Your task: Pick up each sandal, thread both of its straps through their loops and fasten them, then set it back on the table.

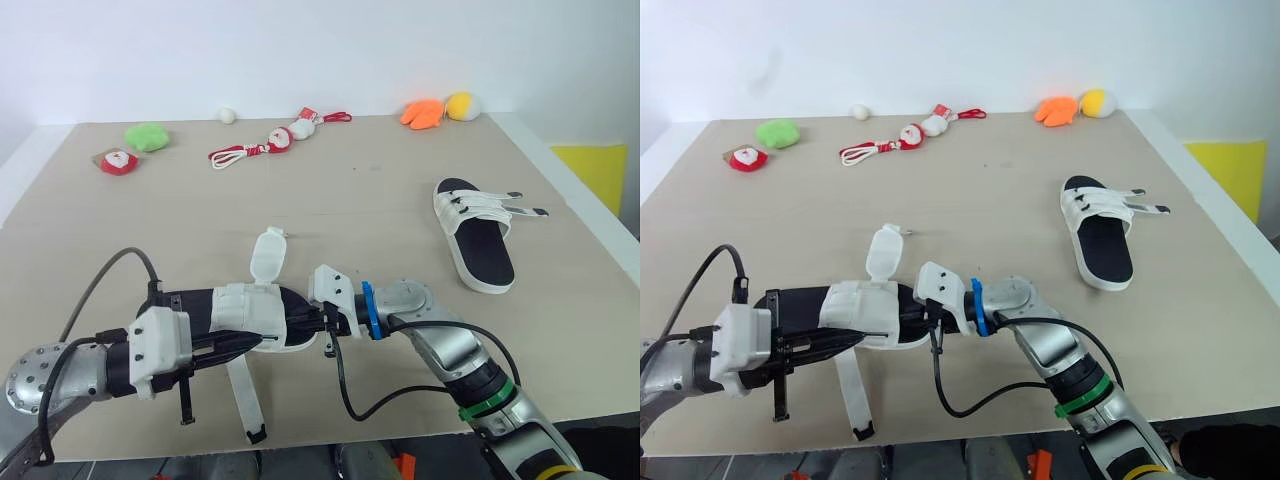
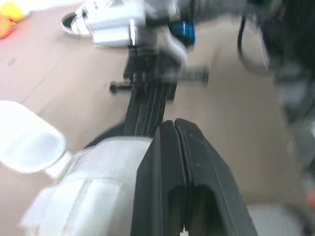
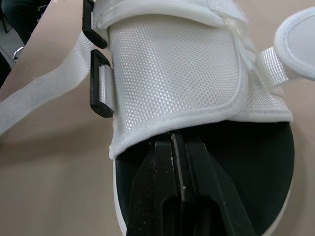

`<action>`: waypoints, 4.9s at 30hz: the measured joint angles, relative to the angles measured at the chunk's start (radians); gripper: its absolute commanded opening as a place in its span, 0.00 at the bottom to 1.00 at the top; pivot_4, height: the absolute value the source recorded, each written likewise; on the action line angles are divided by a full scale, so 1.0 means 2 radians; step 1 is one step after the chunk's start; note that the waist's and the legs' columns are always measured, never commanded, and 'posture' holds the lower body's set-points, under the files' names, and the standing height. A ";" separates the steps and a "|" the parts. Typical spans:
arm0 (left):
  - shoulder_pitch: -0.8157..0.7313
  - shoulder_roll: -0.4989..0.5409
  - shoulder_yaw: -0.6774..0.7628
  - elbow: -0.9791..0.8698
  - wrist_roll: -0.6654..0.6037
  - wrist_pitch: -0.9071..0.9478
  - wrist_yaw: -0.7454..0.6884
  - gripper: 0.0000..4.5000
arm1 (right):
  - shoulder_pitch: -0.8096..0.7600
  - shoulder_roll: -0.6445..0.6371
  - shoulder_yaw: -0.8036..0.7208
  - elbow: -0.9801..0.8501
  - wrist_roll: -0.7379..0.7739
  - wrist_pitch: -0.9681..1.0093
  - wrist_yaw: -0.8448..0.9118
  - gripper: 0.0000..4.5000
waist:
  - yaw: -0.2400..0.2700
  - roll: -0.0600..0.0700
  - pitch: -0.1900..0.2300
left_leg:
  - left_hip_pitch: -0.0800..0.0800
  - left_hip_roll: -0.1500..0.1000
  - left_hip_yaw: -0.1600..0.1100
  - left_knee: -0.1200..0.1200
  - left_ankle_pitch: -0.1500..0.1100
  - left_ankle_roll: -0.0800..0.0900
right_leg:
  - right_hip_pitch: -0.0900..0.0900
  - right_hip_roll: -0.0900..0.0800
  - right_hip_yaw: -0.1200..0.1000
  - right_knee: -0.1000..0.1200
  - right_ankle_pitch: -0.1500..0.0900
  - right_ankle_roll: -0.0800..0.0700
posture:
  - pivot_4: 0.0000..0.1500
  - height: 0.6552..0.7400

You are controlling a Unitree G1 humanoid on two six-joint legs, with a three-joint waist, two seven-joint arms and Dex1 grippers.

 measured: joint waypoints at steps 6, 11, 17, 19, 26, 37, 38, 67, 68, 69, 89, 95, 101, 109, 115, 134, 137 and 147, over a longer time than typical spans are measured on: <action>0.007 -0.056 0.000 0.095 0.186 -0.202 -0.023 0.64 | 0.000 0.000 0.000 0.000 0.000 0.000 0.000 0.00 | 0.000 0.000 0.000 | 0.000 0.000 0.000 -0.001 0.000 0.000 | 0.000 0.000 0.000 0.000 0.000 -0.001 | 1.00 1.00; -0.004 -0.079 0.001 0.157 0.287 -0.383 -0.010 0.75 | 0.000 0.000 0.000 0.000 0.000 0.000 0.000 0.00 | 0.001 0.000 0.000 | 0.000 0.000 0.000 0.000 0.000 0.000 | 0.000 0.000 0.001 0.000 0.000 -0.001 | 1.00 1.00; -0.010 -0.092 -0.006 0.171 0.337 -0.452 0.014 0.75 | 0.000 -0.001 0.000 0.000 0.000 0.000 0.001 0.00 | 0.000 0.000 0.000 | 0.000 0.000 0.000 -0.001 0.000 0.000 | 0.000 0.000 0.001 0.000 0.000 0.000 | 1.00 1.00; -0.005 -0.092 -0.009 0.172 0.346 -0.459 0.020 0.75 | 0.000 -0.001 0.000 0.000 0.000 0.000 0.001 0.00 | 0.000 0.000 0.000 | 0.000 0.000 0.000 -0.001 0.000 0.000 | 0.000 0.000 0.001 0.000 0.000 0.001 | 1.00 1.00; 0.004 -0.085 -0.016 0.172 0.361 -0.469 0.034 0.75 | 0.000 -0.002 0.000 0.000 0.000 0.000 0.002 0.00 | 0.000 0.000 0.000 | 0.000 0.000 0.000 0.000 0.000 0.000 | 0.000 0.000 0.001 0.000 0.001 0.001 | 1.00 1.00; 0.014 -0.053 -0.012 0.166 0.362 -0.462 0.040 0.75 | 0.000 0.001 0.000 0.000 0.000 0.000 0.003 0.00 | 0.000 0.000 0.000 | 0.000 0.000 0.000 0.000 0.000 0.000 | 0.000 0.000 0.001 0.000 0.000 0.001 | 1.00 1.00; 0.015 -0.049 -0.010 0.165 0.363 -0.462 0.042 0.75 | 0.000 0.001 0.000 0.000 0.000 0.000 0.003 0.00 | 0.000 0.000 0.000 | 0.000 0.000 0.000 0.000 0.000 0.000 | 0.000 0.000 0.001 0.000 0.000 0.001 | 1.00 1.00; -0.031 -0.092 -0.114 0.142 0.379 -0.405 0.065 0.01 | 0.000 0.001 0.000 -0.002 0.001 0.005 0.000 0.00 | 0.000 0.000 0.000 | 0.000 0.000 0.000 0.000 0.000 0.000 | 0.000 0.000 0.001 0.000 0.002 0.003 | 1.00 1.00; -0.030 -0.091 -0.118 0.133 0.369 -0.395 0.063 0.01 | 0.000 0.001 0.000 -0.002 0.001 0.005 0.000 0.00 | 0.000 0.000 0.000 | 0.000 0.000 0.000 0.000 0.000 0.000 | 0.000 0.000 0.001 0.000 0.002 0.003 | 1.00 1.00; -0.030 -0.089 -0.121 0.122 0.350 -0.376 0.057 0.01 | 0.000 0.001 0.000 -0.002 0.001 0.005 0.000 0.00 | 0.000 0.000 0.000 | 0.000 0.000 0.000 0.000 0.000 0.000 | 0.000 0.000 0.001 0.000 0.002 0.003 | 1.00 1.00; -0.105 -0.052 0.001 -0.040 -0.321 0.203 0.112 0.01 | 0.000 0.000 -0.001 -0.002 0.000 0.004 -0.001 0.00 | 0.000 0.000 0.000 | 0.000 0.001 0.000 0.001 0.000 0.000 | 0.000 0.001 0.001 0.000 0.001 0.002 | 1.00 1.00; -0.126 -0.078 0.039 -0.008 -0.422 0.280 0.161 0.01 | -0.001 0.002 -0.001 -0.002 0.001 0.001 -0.001 0.00 | 0.000 0.000 0.000 | 0.000 0.001 -0.001 0.001 0.000 0.000 | 0.000 0.001 0.001 0.000 0.002 0.003 | 1.00 1.00; -0.173 -0.115 0.053 0.035 -0.448 0.316 0.210 0.01 | -0.004 0.004 -0.001 -0.002 0.001 -0.001 -0.002 0.00 | 0.001 -0.001 0.000 | 0.000 0.000 -0.001 0.001 0.000 0.000 | 0.001 0.002 0.001 0.000 0.002 0.002 | 1.00 1.00; -0.207 -0.148 0.064 0.101 -0.454 0.360 0.227 0.01 | -0.006 -0.002 0.004 -0.002 -0.011 -0.009 -0.003 0.00 | 0.001 -0.001 0.000 | -0.001 0.000 -0.001 0.002 0.000 0.000 | 0.001 0.002 0.001 0.000 0.002 0.003 | 1.00 1.00; -0.228 -0.157 0.059 0.135 -0.421 0.395 0.201 0.01 | -0.007 -0.004 0.011 -0.002 -0.028 -0.017 -0.014 0.00 | 0.001 -0.001 -0.001 | -0.001 0.000 -0.002 0.002 0.000 0.000 | 0.001 0.002 0.001 0.000 0.002 0.003 | 1.00 1.00; -0.318 -0.208 0.065 0.275 -0.350 0.493 0.090 0.01 | -0.003 -0.001 0.013 -0.005 -0.030 -0.017 -0.030 0.00 | 0.000 -0.002 -0.001 | -0.001 0.000 -0.002 0.002 0.000 -0.001 | 0.001 0.002 0.001 0.000 0.003 0.004 | 1.00 1.00; -0.330 -0.218 0.086 0.289 -0.394 0.527 0.100 0.01 | -0.002 0.000 0.013 -0.006 -0.030 -0.016 -0.032 0.00 | 0.000 -0.002 -0.001 | -0.001 0.000 -0.002 0.002 0.000 -0.001 | 0.001 0.002 0.001 0.000 0.003 0.004 | 1.00 1.00; -0.343 -0.233 0.096 0.331 -0.390 0.568 0.109 0.01 | 0.000 -0.001 0.013 -0.010 -0.030 -0.015 -0.033 0.00 | 0.000 -0.002 -0.001 | -0.001 0.000 -0.002 0.001 0.000 -0.001 | 0.001 0.002 0.001 0.000 0.003 0.004 | 1.00 1.00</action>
